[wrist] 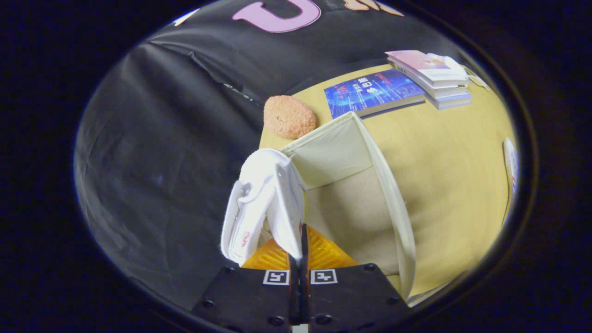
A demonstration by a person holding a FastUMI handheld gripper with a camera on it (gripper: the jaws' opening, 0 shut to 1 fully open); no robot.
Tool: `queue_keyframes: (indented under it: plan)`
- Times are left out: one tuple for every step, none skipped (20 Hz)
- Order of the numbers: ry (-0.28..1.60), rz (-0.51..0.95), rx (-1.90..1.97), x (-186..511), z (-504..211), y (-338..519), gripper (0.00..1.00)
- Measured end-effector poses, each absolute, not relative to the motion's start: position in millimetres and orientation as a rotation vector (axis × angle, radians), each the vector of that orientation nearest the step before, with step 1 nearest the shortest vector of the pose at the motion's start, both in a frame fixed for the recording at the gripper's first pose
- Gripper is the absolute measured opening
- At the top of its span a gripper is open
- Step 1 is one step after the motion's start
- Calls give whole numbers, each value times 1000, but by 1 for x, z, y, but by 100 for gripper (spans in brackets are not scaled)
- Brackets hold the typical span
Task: Open the storage box then place both shoes into the box .Put the left shoe in first, then the right shoe, with the right side of both shoes facing outward in a uniform manner.
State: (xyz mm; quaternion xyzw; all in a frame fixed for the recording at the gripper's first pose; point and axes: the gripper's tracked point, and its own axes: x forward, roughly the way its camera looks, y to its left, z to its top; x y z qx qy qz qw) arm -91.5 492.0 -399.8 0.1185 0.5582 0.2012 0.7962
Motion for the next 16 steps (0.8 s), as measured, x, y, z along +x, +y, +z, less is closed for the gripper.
queue_keyframes:
  plan:
    - [1189, 427, 256, -94, -402, 491, 3]
    - [1196, 415, 247, -100, -405, 488, 3]
    - [1197, 408, 234, -104, -409, 485, 3]
    - [1193, 410, 222, -106, -412, 484, 3]
    - [1199, 410, 214, -108, -418, 483, 3]
    - [1208, 405, 210, -111, -423, 484, 3]
    - [1217, 402, 204, -111, -427, 484, 3]
    - [1227, 401, 191, -112, -432, 484, 3]
    - [1230, 397, 179, -112, -437, 484, 3]
    - [1232, 391, 169, -112, -441, 485, 3]
    - [1233, 386, 157, -113, -446, 485, 3]
    - [1238, 386, 147, -114, -450, 486, 3]
    - [1247, 387, 142, -114, -449, 484, 3]
    - [1253, 397, 153, -116, -451, 487, 5]
    - [1255, 414, 172, -113, -449, 491, 5]
    - [1263, 432, 184, -114, -453, 496, 12]
